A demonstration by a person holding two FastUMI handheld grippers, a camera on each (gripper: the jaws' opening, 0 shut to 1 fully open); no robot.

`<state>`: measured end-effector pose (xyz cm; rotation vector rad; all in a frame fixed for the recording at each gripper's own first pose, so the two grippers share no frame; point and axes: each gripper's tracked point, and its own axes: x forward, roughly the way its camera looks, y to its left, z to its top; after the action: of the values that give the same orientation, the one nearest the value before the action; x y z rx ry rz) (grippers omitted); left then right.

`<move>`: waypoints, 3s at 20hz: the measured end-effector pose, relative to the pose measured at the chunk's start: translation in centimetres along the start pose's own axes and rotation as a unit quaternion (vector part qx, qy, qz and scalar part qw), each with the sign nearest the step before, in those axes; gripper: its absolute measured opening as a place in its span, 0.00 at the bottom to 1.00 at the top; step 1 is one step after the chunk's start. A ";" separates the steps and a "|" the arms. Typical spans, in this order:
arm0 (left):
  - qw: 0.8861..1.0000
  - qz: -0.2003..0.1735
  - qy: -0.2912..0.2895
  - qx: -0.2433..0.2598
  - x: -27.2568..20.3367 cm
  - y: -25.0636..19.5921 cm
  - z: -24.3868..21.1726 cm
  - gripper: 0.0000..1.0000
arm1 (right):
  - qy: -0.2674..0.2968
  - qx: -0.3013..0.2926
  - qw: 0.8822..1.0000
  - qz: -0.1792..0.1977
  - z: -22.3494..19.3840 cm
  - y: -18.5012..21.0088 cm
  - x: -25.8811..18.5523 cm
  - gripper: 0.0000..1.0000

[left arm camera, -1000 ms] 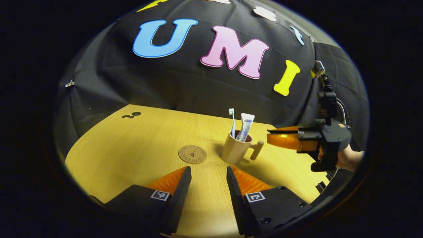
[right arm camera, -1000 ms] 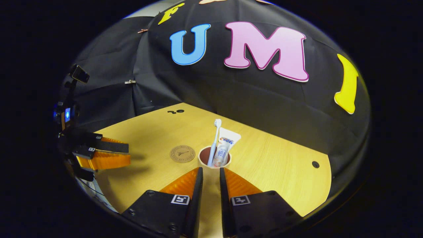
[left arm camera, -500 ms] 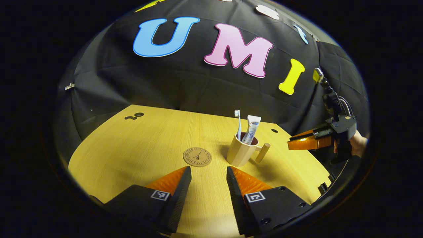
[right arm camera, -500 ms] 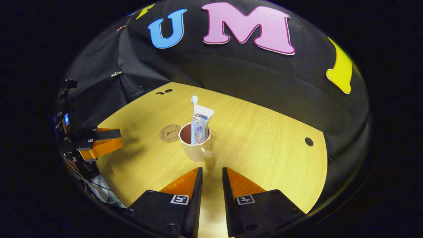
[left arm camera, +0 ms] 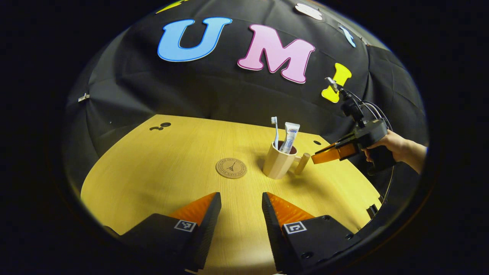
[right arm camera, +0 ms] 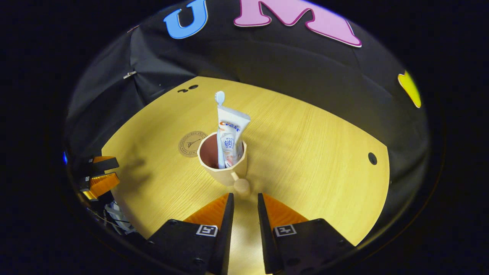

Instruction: Put the toothbrush and toothpaste on the desktop into the cup, then pick up the cup and place it on the coaster on the desktop.

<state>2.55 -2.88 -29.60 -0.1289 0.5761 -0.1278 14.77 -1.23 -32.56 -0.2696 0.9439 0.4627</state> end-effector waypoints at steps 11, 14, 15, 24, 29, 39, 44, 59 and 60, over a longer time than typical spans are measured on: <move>0.999 0.037 0.002 -0.037 -0.8 2.6 -0.9 0.68 | 0.080 -0.042 0.996 0.015 -0.7 0.3 3.9 0.46; 0.998 0.041 0.003 -0.040 -0.6 2.9 -1.1 0.68 | 0.090 -0.048 0.995 0.017 -0.6 0.5 4.8 0.43; 0.998 0.043 0.004 -0.041 -0.5 3.1 -1.0 0.68 | 0.094 -0.048 0.994 0.020 -0.6 0.5 5.1 0.43; 0.997 0.059 0.008 -0.056 0.2 4.6 -1.5 0.68 | 0.148 -0.064 0.986 0.035 -1.8 1.1 7.7 0.41; 0.996 0.063 0.011 -0.064 0.6 5.2 -1.7 0.68 | 0.174 -0.079 0.981 0.038 -2.2 1.4 8.4 0.50; 0.996 0.062 0.009 -0.071 0.1 6.1 -1.6 0.68 | 0.188 -0.072 0.979 0.030 -2.3 1.5 8.3 0.33; 0.996 0.053 0.003 -0.069 -0.4 6.5 -1.3 0.68 | 0.181 -0.068 0.981 0.017 -1.6 1.6 7.7 0.32; 0.997 0.033 -0.013 -0.074 -2.7 9.3 -0.6 0.68 | 0.134 -0.055 0.989 0.011 3.5 6.7 8.2 0.32; 0.997 0.034 -0.014 -0.075 -2.8 9.5 -0.7 0.69 | 0.137 -0.059 0.989 0.012 3.6 7.0 8.4 0.28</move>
<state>0.66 6.86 -30.16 -0.2552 0.5607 -0.0159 18.13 8.59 -37.62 -0.4375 1.1901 0.5126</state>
